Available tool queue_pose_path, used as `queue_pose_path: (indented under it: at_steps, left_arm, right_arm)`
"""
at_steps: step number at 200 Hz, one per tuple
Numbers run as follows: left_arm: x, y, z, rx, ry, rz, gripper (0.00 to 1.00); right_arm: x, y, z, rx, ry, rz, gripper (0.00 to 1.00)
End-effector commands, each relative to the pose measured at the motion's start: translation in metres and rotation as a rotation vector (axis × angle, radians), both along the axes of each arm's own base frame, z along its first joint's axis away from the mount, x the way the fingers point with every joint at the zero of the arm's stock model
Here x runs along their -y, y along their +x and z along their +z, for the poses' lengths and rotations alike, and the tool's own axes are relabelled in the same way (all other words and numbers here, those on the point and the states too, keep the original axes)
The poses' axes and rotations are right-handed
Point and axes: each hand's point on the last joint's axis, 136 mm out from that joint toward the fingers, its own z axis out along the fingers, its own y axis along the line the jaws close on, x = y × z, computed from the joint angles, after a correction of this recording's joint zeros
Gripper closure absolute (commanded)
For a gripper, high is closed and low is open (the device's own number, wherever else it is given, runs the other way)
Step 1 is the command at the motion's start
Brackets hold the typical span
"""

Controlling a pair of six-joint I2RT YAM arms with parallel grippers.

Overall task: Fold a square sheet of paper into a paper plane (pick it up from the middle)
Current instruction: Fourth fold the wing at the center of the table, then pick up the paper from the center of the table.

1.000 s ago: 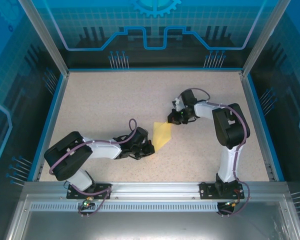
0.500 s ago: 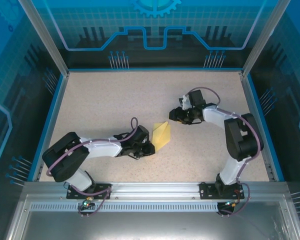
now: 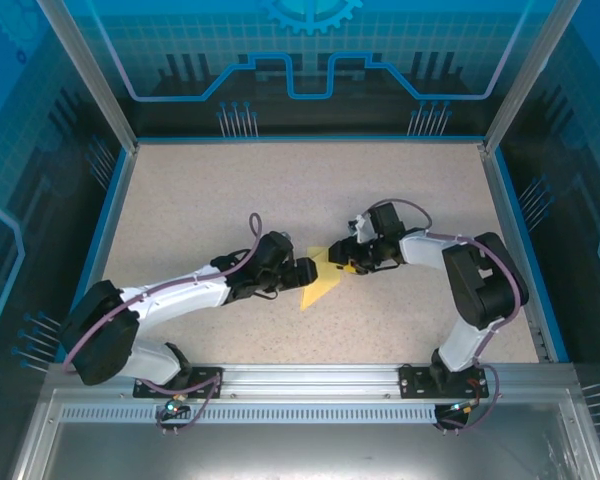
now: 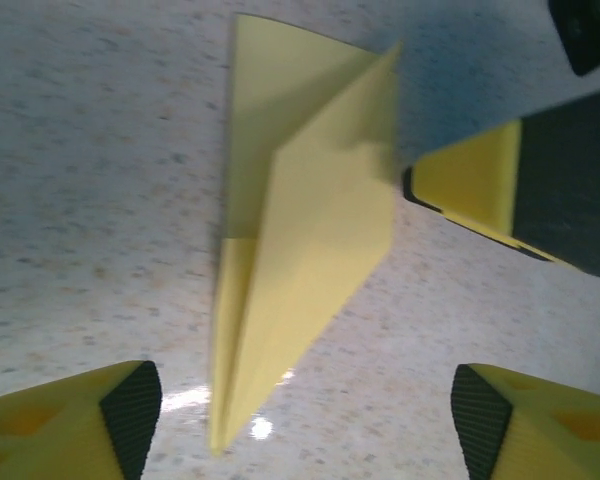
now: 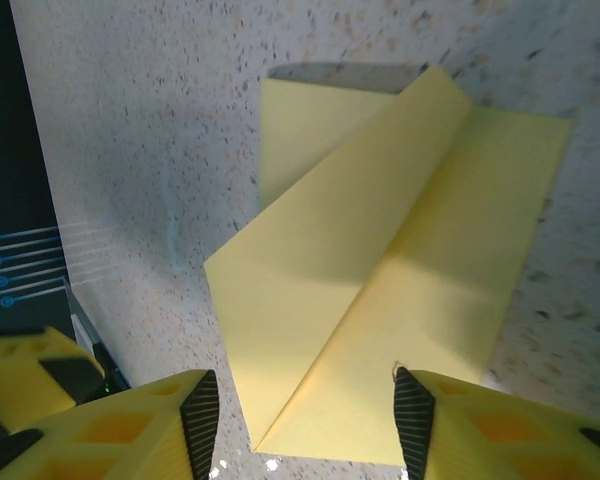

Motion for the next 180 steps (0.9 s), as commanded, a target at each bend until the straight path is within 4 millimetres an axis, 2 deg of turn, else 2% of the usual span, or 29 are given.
queue_pose_path:
  at_steps: [1,41,45,59,123,142,180]
  left_arm:
    - [-0.026,-0.004,-0.013,-0.023,0.092,0.066,0.16]
    - [-0.033,-0.006,-0.020,-0.040,0.105,0.094,0.11]
    - [-0.033,-0.006,-0.020,-0.041,0.102,0.097,0.10]
    - [-0.035,-0.006,-0.021,-0.042,0.102,0.109,0.08]
    - [-0.045,-0.006,-0.024,-0.069,0.079,0.164,0.06]
    - [-0.050,-0.007,-0.025,-0.076,0.078,0.176,0.06]
    - [-0.052,-0.007,-0.027,-0.084,0.082,0.182,0.05]
  right_arm:
    - [-0.013,0.001,-0.001,-0.012,0.034,0.014,0.50]
    - [-0.015,-0.001,-0.011,-0.032,-0.001,0.014,0.55]
    - [-0.019,0.008,-0.003,-0.007,0.003,0.013,0.55]
    - [-0.021,0.010,-0.007,-0.018,-0.022,0.018,0.56]
    - [-0.034,0.012,-0.013,-0.027,-0.044,0.046,0.59]
    - [-0.029,0.010,-0.016,-0.035,-0.083,0.030,0.60]
    - [-0.001,0.010,-0.013,-0.010,-0.199,-0.055,0.57]
